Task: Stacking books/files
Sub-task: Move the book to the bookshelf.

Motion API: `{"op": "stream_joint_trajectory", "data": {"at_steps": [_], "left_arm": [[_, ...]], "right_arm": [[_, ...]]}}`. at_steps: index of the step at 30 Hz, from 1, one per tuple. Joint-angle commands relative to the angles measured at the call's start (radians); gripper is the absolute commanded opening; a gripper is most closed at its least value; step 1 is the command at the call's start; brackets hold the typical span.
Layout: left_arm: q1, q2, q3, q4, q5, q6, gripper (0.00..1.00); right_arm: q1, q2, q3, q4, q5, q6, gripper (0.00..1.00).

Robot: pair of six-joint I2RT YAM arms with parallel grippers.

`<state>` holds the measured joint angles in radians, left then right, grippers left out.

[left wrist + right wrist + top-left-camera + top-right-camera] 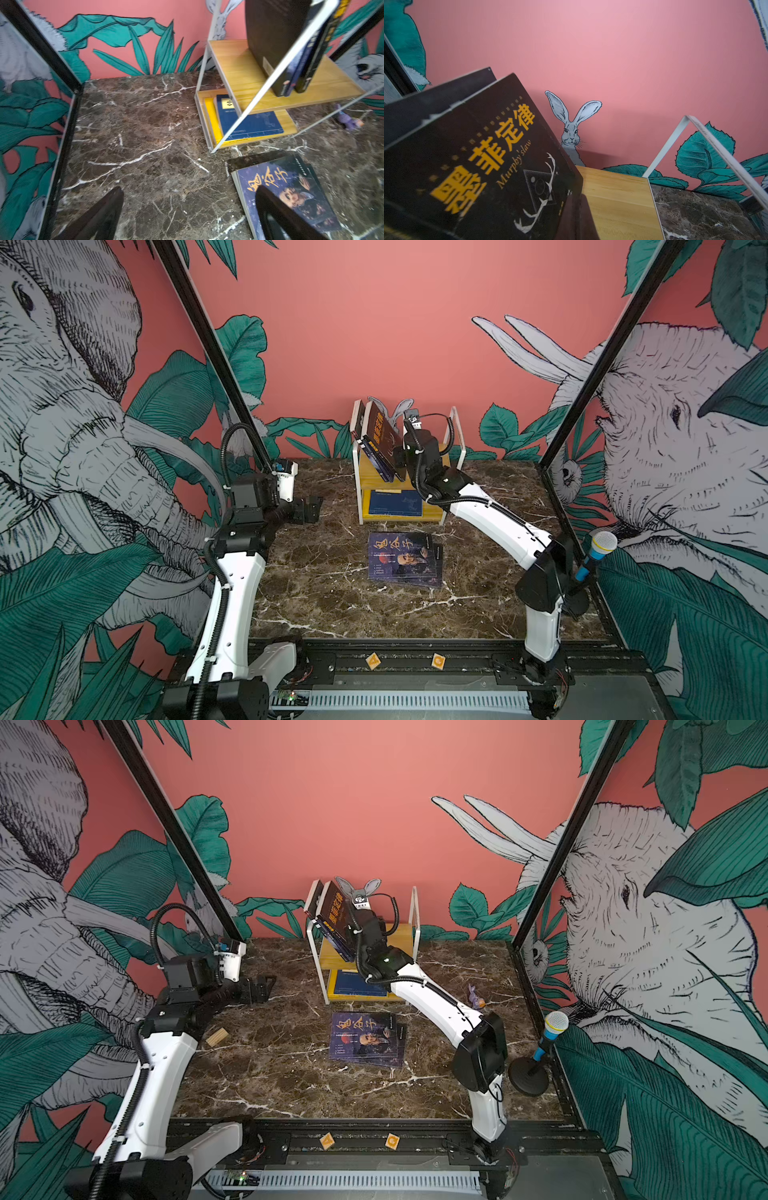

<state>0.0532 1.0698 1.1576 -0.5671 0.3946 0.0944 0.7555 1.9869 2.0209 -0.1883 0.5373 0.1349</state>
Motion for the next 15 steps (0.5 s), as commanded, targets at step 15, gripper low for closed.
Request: {"op": "stream_joint_trajectory", "data": {"at_steps": [15], "left_arm": [[-0.008, 0.046, 0.107, -0.062, 0.408, 0.146, 1.00]], "right_arm": [[-0.112, 0.138, 0.123, -0.239, -0.171, 0.127, 0.00]]}}
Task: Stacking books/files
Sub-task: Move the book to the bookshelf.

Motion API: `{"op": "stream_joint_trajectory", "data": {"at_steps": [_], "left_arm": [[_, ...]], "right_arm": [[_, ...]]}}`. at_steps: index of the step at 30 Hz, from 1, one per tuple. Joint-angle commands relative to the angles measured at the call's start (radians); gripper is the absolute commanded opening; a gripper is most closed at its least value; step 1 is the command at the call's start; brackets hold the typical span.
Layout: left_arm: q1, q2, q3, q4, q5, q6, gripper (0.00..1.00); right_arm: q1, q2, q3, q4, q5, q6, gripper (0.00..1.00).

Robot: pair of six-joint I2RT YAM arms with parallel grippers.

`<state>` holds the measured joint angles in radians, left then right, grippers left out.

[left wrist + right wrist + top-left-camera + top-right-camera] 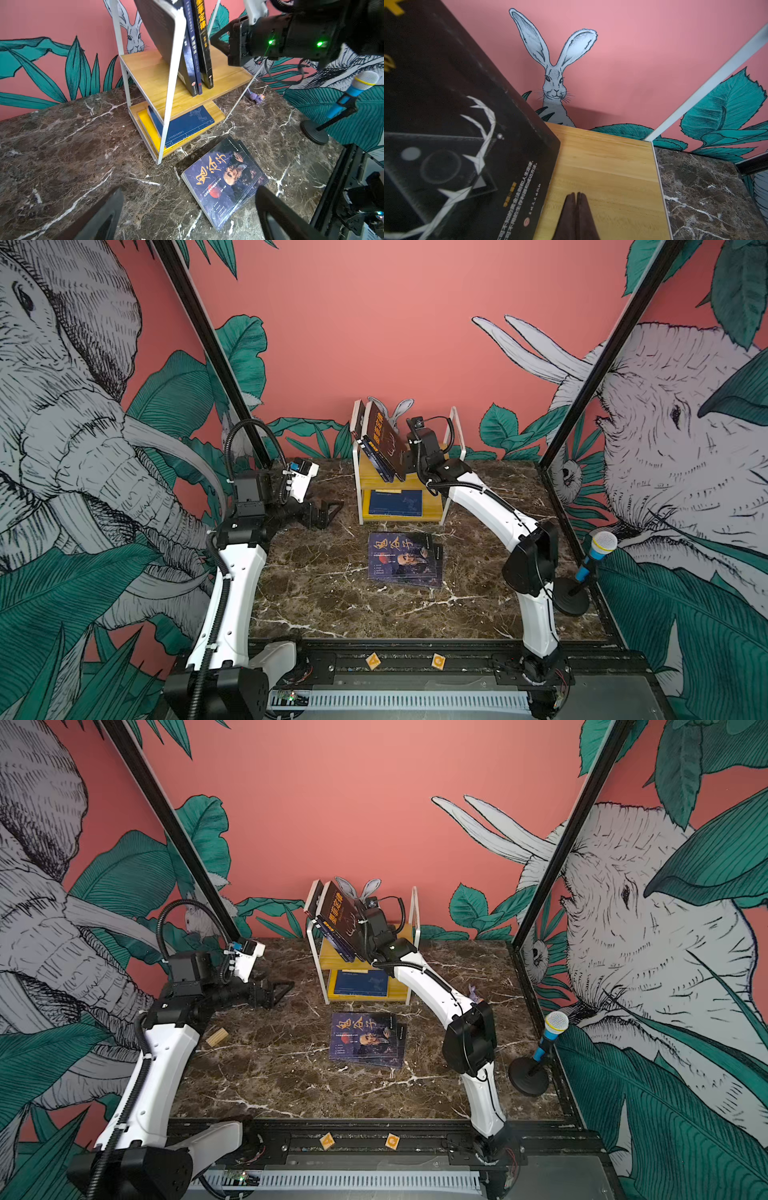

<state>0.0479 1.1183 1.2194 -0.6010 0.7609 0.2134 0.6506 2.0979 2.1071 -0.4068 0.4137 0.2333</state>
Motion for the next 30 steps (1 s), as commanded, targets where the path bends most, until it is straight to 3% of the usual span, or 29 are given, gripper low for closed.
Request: {"op": "stream_joint_trajectory", "data": {"at_steps": [1, 11, 30], "left_arm": [[-0.002, 0.001, 0.055, -0.030, 0.041, 0.022, 1.00], [-0.002, 0.009, 0.126, -0.081, 0.044, -0.022, 1.00], [-0.001, -0.002, 0.100, -0.082, 0.031, -0.026, 0.99]], "right_arm": [[-0.012, 0.037, 0.051, -0.033, -0.060, 0.036, 0.00], [-0.020, 0.090, 0.107, -0.080, -0.126, 0.066, 0.00], [-0.040, 0.172, 0.193, -0.131, -0.261, 0.132, 0.00]]}}
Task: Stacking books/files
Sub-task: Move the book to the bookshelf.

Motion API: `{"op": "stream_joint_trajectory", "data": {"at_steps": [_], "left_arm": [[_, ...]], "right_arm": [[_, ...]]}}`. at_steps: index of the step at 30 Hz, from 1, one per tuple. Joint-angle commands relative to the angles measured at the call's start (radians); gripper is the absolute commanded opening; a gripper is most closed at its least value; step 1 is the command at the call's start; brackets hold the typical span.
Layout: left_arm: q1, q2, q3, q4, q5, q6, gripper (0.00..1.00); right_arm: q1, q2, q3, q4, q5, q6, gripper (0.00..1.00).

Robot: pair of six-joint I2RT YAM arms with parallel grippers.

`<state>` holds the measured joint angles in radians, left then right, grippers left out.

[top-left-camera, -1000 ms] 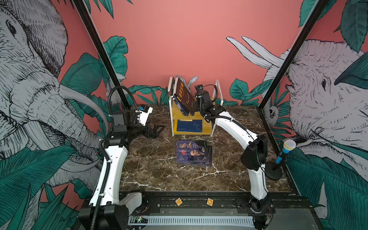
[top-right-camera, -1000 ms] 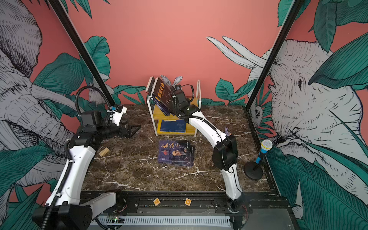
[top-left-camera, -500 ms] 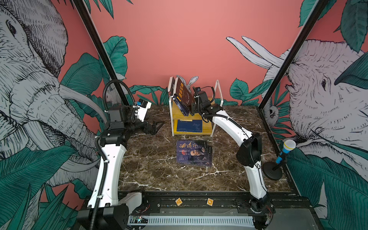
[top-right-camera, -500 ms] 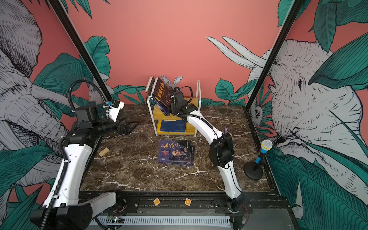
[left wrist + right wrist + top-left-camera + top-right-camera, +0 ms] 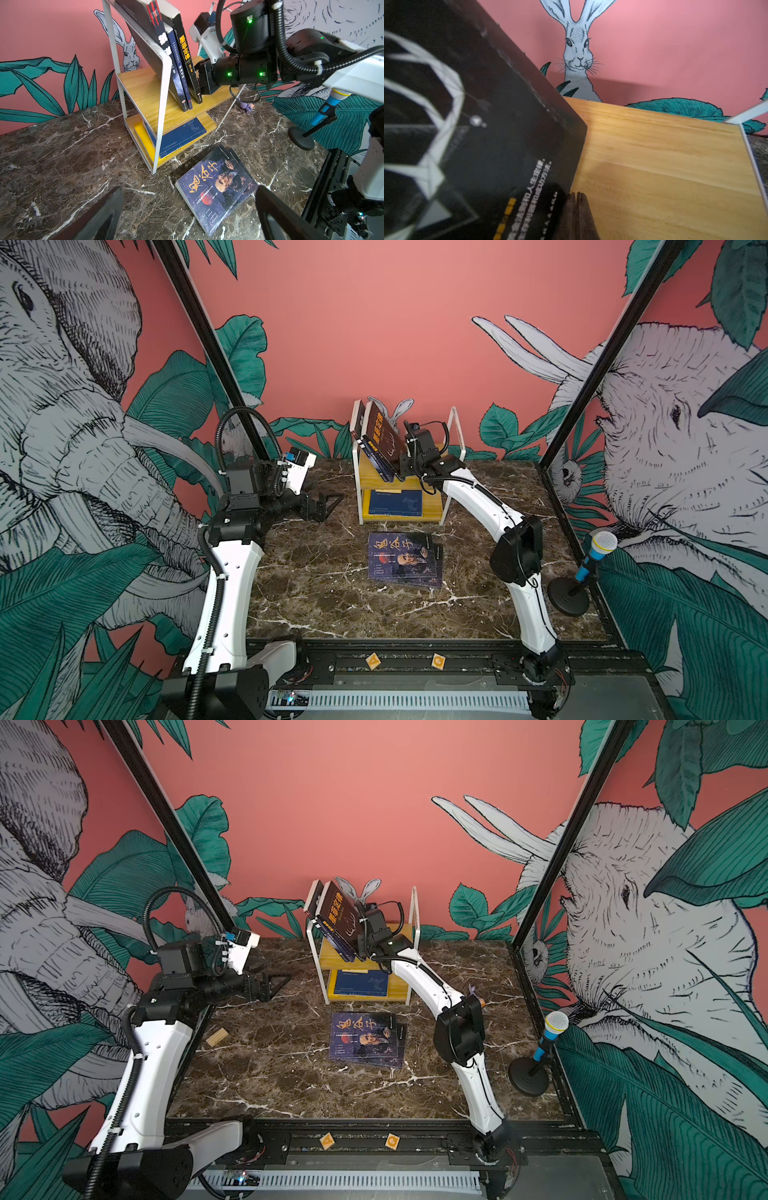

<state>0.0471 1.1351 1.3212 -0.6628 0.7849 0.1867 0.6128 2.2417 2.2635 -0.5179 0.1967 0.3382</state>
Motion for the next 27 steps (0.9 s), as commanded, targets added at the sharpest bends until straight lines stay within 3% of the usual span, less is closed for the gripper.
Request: {"op": "stream_joint_trajectory", "data": {"at_steps": [1, 20, 27], "left_arm": [[0.000, -0.021, -0.002, -0.021, 0.004, 0.000, 1.00], [0.000, -0.028, -0.028, -0.022, -0.009, 0.009, 1.00], [-0.001, -0.028, -0.031, -0.022, -0.012, 0.011, 0.99]], "right_arm": [[0.000, 0.033, 0.041, -0.018, -0.055, 0.031, 0.00], [0.007, 0.062, 0.072, -0.038, -0.084, 0.074, 0.00], [0.010, 0.092, 0.121, -0.043, -0.193, 0.113, 0.00]]}}
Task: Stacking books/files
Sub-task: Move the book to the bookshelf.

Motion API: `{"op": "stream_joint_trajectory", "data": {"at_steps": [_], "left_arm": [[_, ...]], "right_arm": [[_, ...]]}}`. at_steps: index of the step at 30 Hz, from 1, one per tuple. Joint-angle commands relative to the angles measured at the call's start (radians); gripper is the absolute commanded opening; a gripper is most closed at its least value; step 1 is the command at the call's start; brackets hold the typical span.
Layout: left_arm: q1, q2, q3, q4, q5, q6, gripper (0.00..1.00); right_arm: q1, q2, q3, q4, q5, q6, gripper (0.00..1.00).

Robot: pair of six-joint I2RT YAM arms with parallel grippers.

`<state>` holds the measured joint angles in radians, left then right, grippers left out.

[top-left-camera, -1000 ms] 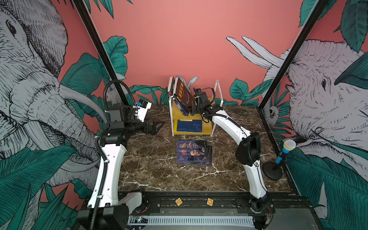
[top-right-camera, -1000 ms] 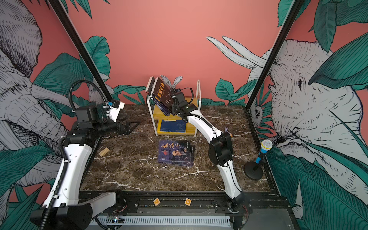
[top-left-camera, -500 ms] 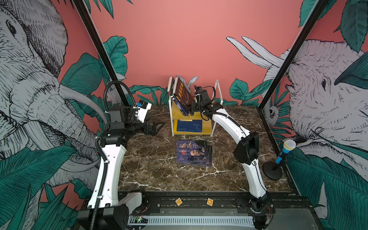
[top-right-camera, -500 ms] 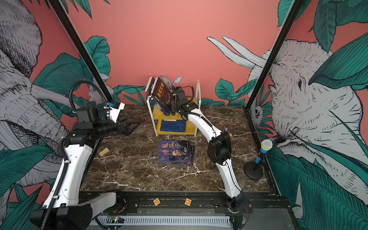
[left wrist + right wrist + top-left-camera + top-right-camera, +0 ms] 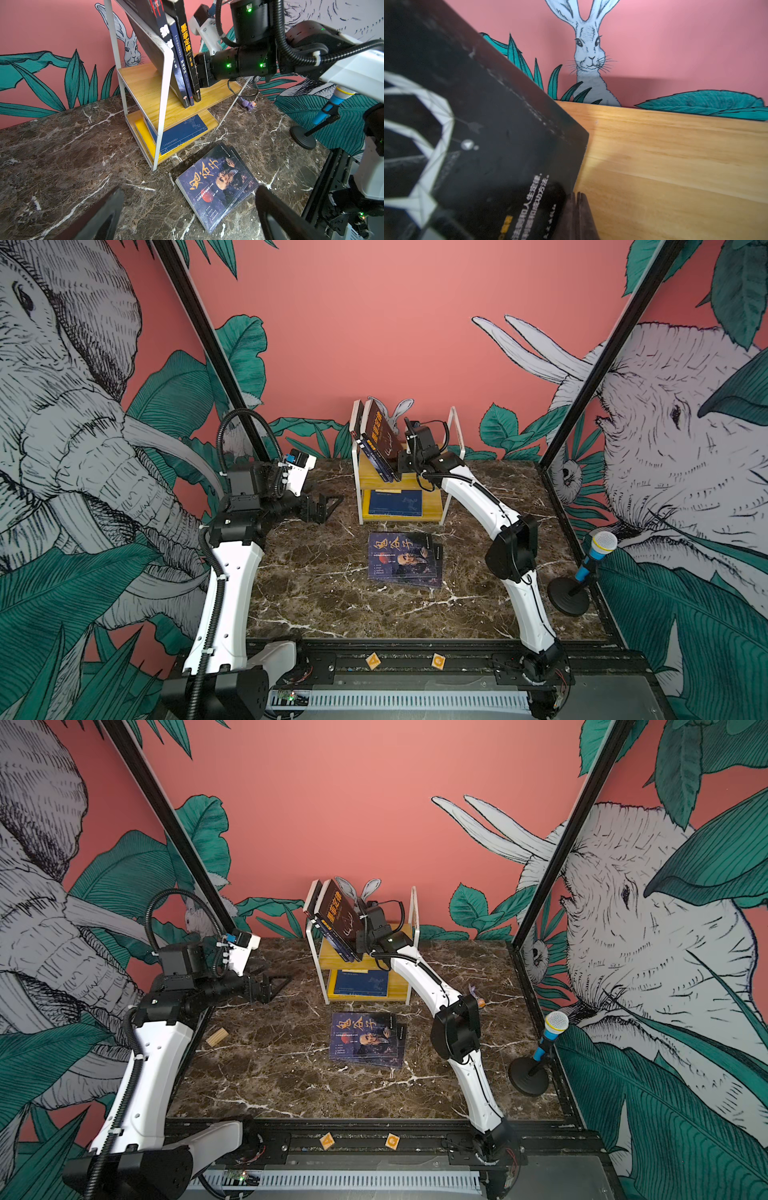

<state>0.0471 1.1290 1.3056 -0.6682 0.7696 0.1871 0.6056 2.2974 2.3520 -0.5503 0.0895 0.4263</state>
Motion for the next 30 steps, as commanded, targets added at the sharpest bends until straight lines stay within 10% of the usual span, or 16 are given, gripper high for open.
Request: {"op": "stream_joint_trajectory", "data": {"at_steps": [1, 14, 30], "left_arm": [[-0.002, -0.022, -0.018, -0.016, 0.003, 0.011, 1.00], [0.000, -0.035, -0.038, -0.010, -0.002, 0.011, 1.00], [-0.001, -0.054, -0.154, 0.074, -0.025, -0.019, 1.00]], "right_arm": [[0.017, 0.036, 0.031, -0.008, -0.091, 0.028, 0.00], [0.020, 0.009, 0.024, -0.002, -0.042, 0.014, 0.00], [0.050, -0.396, -0.396, 0.183, 0.085, -0.026, 0.00]]}}
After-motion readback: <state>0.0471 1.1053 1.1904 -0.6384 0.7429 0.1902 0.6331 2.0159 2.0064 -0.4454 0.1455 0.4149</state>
